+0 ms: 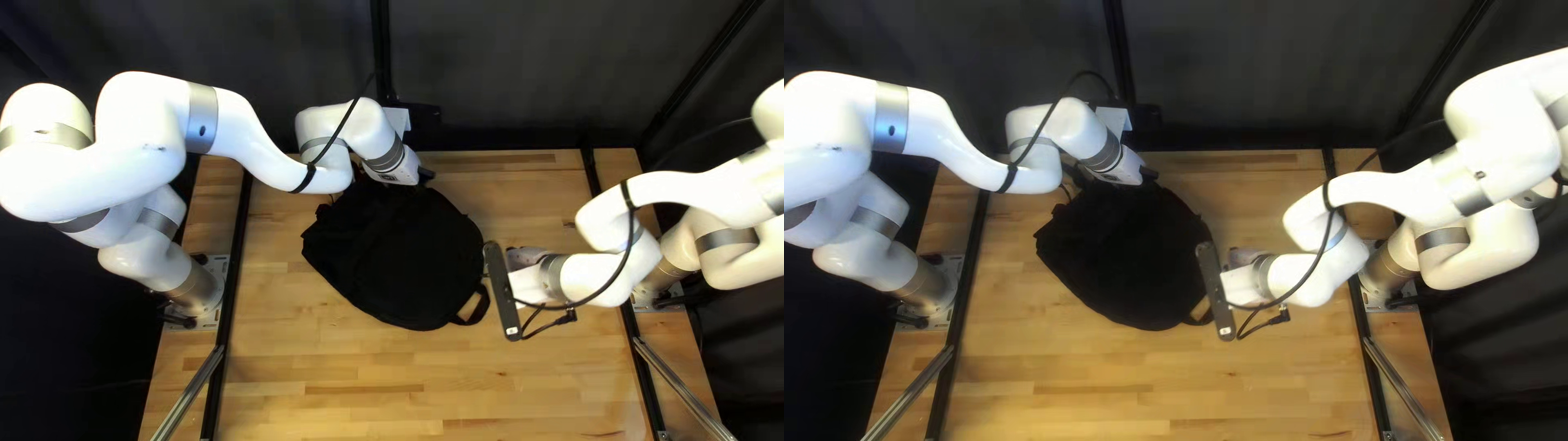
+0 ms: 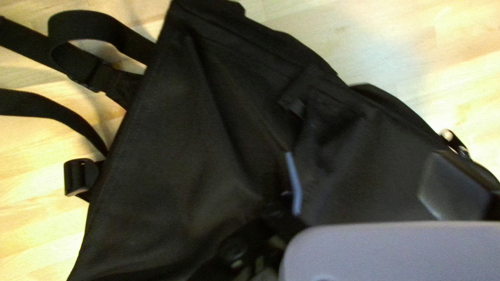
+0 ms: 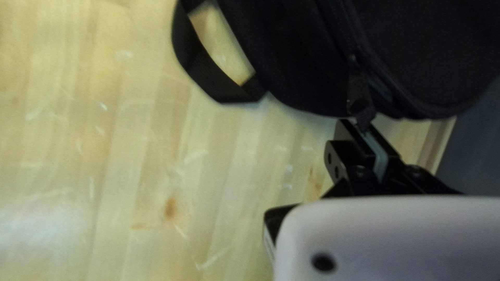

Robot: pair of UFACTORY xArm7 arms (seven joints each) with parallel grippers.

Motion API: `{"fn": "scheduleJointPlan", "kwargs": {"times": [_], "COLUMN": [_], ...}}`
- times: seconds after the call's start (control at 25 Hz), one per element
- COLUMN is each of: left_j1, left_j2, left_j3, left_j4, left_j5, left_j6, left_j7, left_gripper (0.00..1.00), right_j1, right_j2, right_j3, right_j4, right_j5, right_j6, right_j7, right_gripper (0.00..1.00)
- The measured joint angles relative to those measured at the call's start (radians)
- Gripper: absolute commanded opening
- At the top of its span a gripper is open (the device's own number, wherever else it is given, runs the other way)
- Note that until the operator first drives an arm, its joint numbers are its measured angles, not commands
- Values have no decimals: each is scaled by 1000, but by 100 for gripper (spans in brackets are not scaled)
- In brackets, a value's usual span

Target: Remove a lunch box from a kids backpack

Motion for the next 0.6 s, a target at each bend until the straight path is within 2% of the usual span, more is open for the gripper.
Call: {"fn": "scheduleJointPlan", "kwargs": {"times": [0.32, 0.36, 0.4, 0.44, 0.48, 0.52, 0.56, 0.6], "left_j1": [43, 48, 52, 56, 59, 62, 65, 68], "left_j2": [105, 111, 114, 115, 115, 114, 114, 113], "left_j3": [-20, -23, -25, -26, -27, -28, -28, -29], "left_j4": [32, 35, 36, 37, 36, 33, 30, 27], "left_j5": [-153, -166, -177, -185, -192, -200, -206, -213], "left_j6": [-64, -66, -67, -67, -67, -66, -66, -66], "left_j7": [152, 167, 179, 189, 199, 209, 216, 224], "left_gripper": [100, 97, 82, 75, 56, 45, 30, 23], "right_j1": [-20, -26, -31, -34, -37, -40, -43, -45], "right_j2": [-113, -120, -125, -126, -125, -123, -120, -117], "right_j3": [-124, -136, -145, -151, -154, -156, -158, -159], "right_j4": [-58, -58, -56, -53, -51, -50, -49, -48], "right_j5": [18, 16, 14, 12, 10, 7, 4, 3], "right_j6": [36, 42, 47, 51, 53, 53, 52, 51], "right_j7": [-185, -205, -218, -227, -232, -235, -236, -237], "right_gripper": [0, 0, 0, 0, 0, 0, 0, 0]}}
